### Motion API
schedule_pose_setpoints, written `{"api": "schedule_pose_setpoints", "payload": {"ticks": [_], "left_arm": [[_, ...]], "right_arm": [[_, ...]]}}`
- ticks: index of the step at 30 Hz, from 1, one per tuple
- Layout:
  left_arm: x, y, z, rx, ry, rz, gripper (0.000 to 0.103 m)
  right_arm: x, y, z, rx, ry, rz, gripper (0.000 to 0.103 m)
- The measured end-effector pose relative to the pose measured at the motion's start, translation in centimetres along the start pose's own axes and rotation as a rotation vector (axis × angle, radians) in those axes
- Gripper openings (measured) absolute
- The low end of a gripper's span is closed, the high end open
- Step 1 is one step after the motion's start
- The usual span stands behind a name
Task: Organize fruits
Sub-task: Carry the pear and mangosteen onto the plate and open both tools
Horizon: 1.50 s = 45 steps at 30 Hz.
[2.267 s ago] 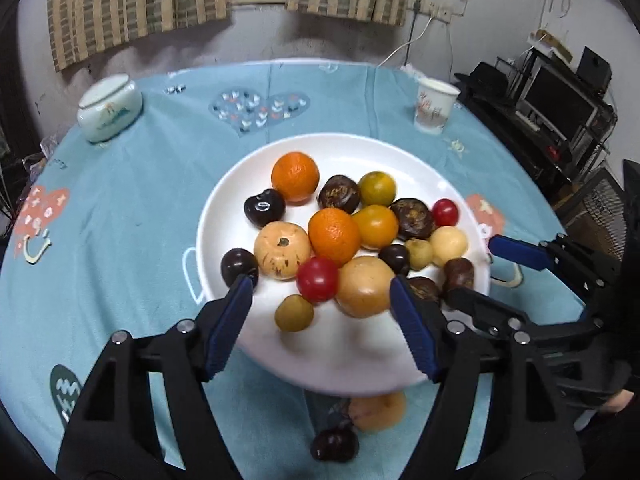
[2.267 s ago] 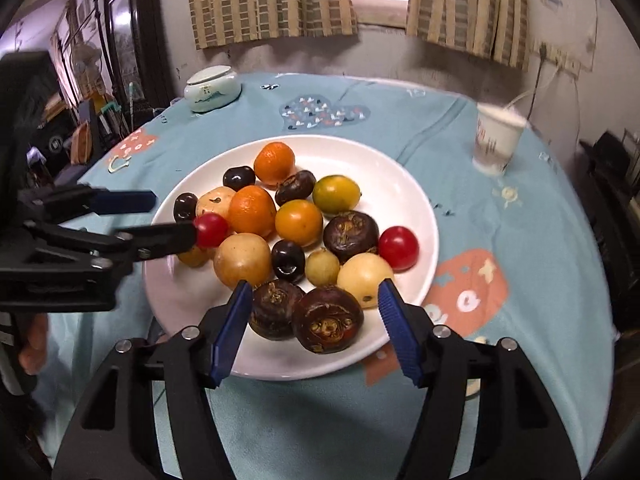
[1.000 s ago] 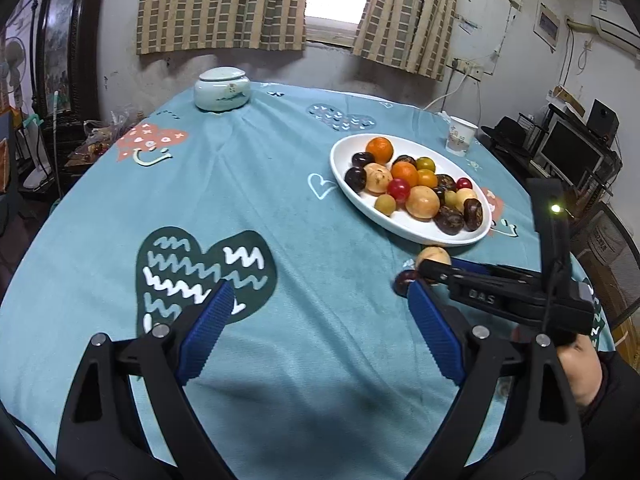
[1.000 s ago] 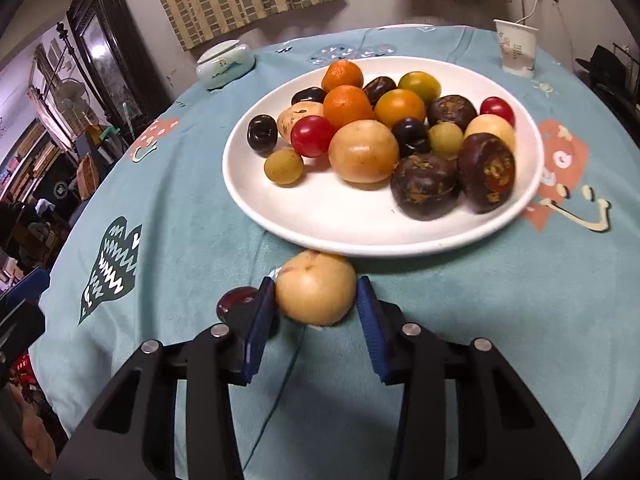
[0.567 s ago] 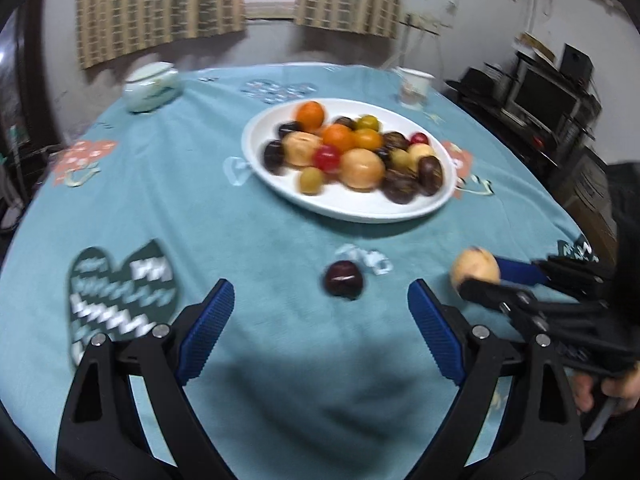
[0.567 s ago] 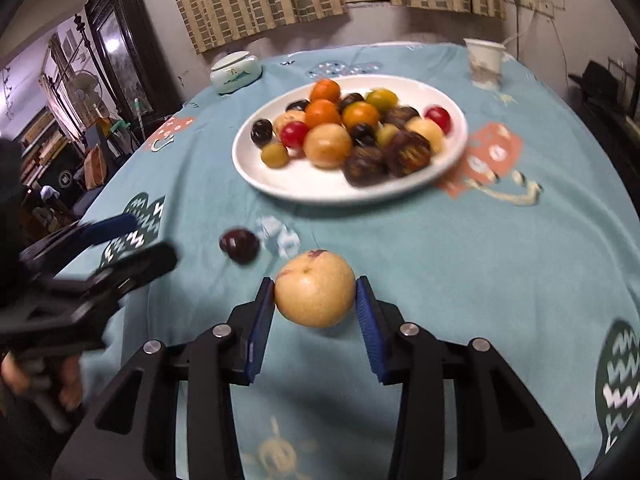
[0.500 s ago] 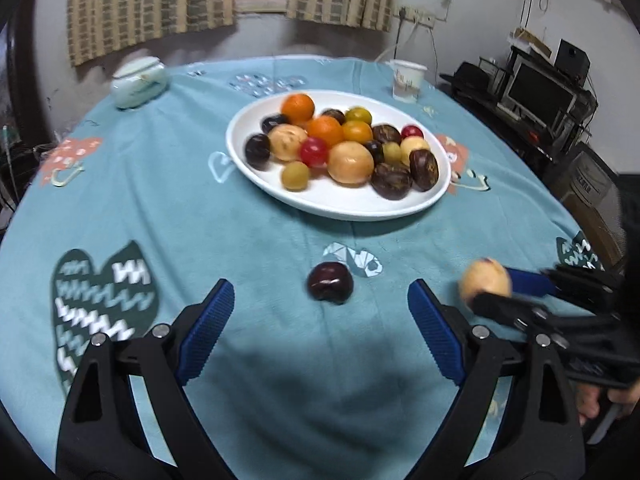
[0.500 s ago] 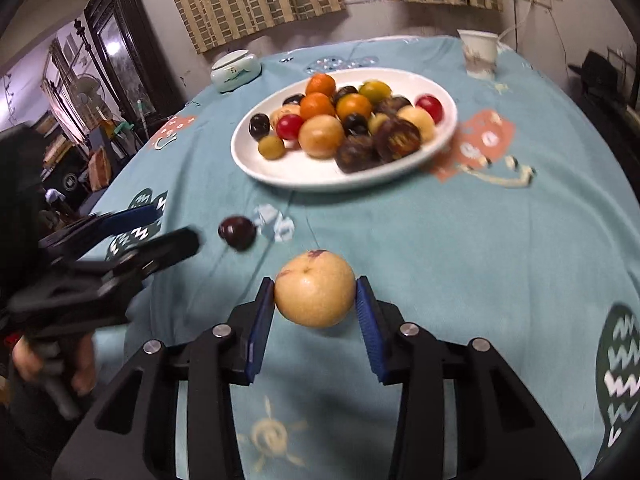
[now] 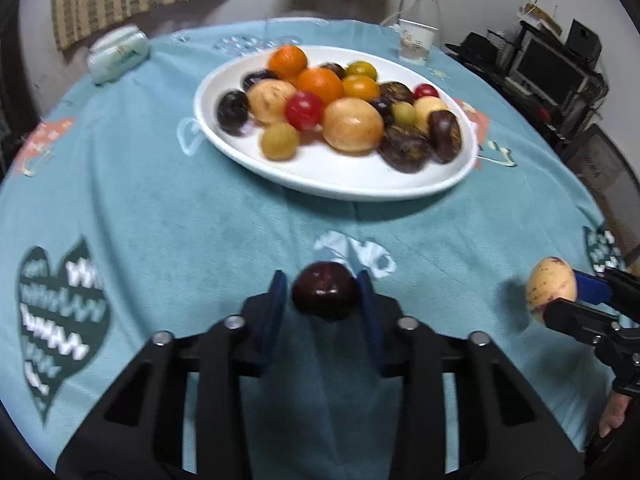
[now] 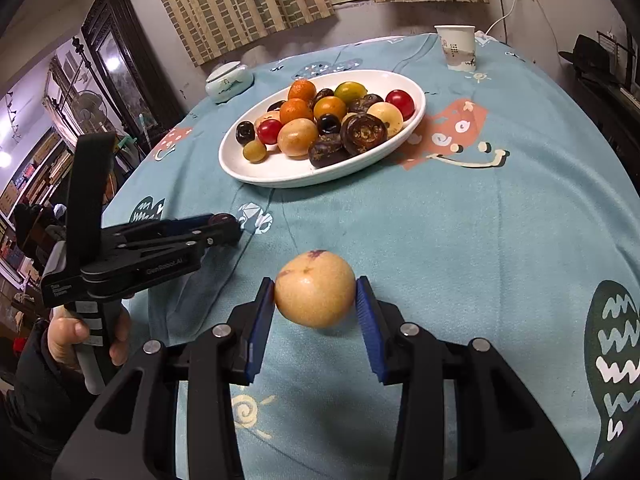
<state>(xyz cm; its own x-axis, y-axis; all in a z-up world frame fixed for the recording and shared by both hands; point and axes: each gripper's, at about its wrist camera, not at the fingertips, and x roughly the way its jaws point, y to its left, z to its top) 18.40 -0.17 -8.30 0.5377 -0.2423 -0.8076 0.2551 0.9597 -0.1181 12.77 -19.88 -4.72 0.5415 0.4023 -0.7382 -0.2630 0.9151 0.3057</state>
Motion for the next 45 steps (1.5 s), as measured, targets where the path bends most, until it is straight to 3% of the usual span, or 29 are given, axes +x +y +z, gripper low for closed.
{"api": "schedule_pose_setpoints", "payload": {"ticks": [6,14,23,31,37,45], "left_arm": [[-1.4,-0.9,-0.5,0.027,-0.030,0.004,0.032],[-5.4,-2.1,-1.0,0.027,-0.099,-0.052,0.032],[-8.0,-1.5,3.1,0.046,-0.153,-0.051,0.032],[-3.5,0.2,9.6,-0.014,-0.097,-0.024,0.032],[-0.5,1.0,9.4,-0.045,-0.040,-0.021,0.032],[0.6,1.9,9.7,-0.063,-0.033,-0.018,0.033]], "right_arm": [[-0.4,0.2,0.1,-0.003,-0.009,-0.005,0.042],[-1.2,0.8,0.6,-0.016,-0.027,-0.014,0.042],[-2.2,1.0,4.7,-0.086,-0.059,-0.050,0.042],[2.7,3.0,9.3,-0.155,-0.032,-0.028,0.042],[5.7,2.8,9.8,-0.152,0.008,-0.035,0.042],[7.1,2.6,10.5,-0.151,0.009,-0.030,0.042]]}}
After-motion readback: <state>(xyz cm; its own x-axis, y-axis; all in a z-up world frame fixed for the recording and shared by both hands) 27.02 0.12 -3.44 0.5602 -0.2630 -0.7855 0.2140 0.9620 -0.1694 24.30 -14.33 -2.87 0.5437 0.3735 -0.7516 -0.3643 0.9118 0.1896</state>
